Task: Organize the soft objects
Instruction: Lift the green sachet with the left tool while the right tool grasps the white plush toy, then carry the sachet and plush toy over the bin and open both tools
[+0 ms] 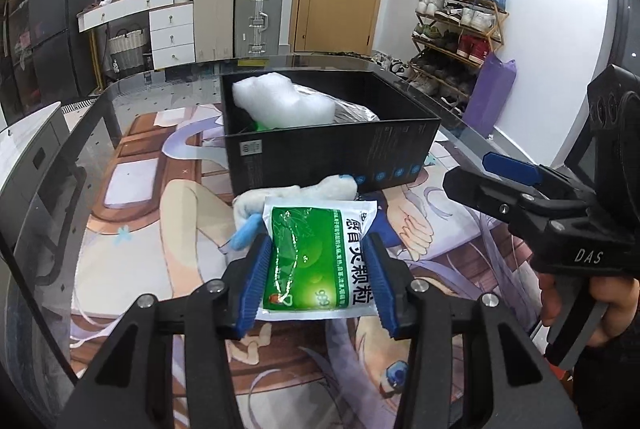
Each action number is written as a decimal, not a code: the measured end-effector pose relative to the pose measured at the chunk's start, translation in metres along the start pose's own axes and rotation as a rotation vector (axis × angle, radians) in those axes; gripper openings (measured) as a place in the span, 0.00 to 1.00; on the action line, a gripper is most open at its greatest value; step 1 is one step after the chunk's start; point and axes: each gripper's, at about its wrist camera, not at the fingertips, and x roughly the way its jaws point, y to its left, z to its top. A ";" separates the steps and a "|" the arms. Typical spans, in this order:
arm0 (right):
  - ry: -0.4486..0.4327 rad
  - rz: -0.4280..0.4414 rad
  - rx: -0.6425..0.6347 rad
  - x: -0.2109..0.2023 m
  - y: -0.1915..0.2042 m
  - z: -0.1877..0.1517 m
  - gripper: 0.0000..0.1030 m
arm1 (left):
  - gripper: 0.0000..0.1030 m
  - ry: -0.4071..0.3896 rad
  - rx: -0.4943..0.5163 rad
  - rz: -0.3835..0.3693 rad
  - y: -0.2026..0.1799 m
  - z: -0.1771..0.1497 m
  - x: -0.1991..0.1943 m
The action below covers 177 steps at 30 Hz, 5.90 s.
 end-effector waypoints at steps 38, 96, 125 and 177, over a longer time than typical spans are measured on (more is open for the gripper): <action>0.067 0.008 -0.013 0.019 0.021 -0.002 0.99 | 0.37 -0.062 -0.071 0.009 0.023 -0.003 -0.018; 0.034 0.006 0.015 0.009 0.029 0.027 0.50 | 0.37 -0.140 -0.158 0.032 0.050 0.021 -0.029; -0.040 -0.156 0.021 0.036 0.005 0.084 0.50 | 0.37 -0.122 -0.132 0.020 0.040 0.081 0.025; -0.054 -0.217 -0.085 0.046 -0.002 0.040 0.98 | 0.74 -0.090 -0.040 -0.002 0.017 0.079 0.043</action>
